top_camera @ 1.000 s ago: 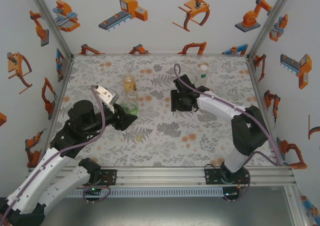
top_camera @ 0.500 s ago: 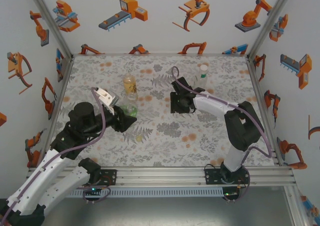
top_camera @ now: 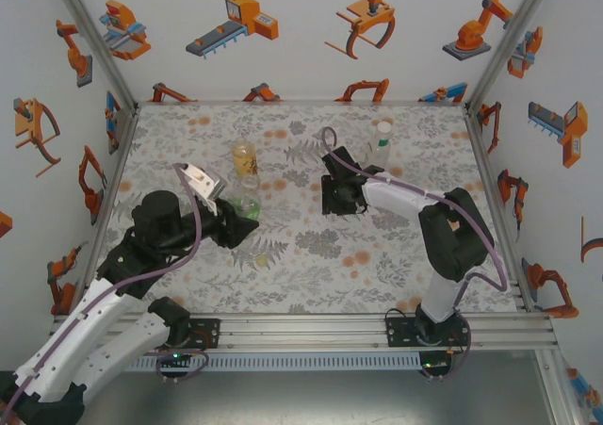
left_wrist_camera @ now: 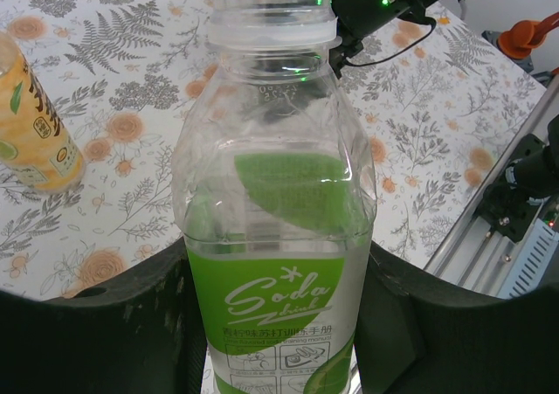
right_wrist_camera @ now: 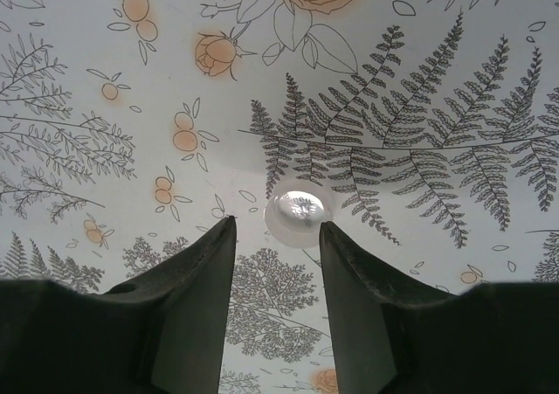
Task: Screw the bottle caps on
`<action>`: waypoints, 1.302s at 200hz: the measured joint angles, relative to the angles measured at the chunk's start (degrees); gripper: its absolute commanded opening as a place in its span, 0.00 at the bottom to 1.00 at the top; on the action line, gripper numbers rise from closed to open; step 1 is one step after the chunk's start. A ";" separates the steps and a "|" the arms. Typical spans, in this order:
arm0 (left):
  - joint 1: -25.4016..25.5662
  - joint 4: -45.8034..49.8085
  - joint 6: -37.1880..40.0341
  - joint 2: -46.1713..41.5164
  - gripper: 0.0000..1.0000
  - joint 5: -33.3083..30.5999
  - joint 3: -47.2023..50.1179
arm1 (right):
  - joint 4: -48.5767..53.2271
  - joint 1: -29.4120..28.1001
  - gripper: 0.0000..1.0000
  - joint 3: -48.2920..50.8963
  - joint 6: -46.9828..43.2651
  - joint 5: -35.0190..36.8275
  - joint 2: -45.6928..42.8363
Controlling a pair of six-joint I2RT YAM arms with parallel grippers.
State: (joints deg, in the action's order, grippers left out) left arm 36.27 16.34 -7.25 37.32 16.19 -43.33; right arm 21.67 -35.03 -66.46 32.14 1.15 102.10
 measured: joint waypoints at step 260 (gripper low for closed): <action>0.00 -0.46 -0.42 0.15 0.05 0.33 0.74 | 0.46 0.00 0.44 0.59 0.02 2.64 0.09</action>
State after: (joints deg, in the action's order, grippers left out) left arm 36.27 15.88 -7.66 37.47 16.51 -42.59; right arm 22.13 -35.03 -65.87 32.16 3.79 102.19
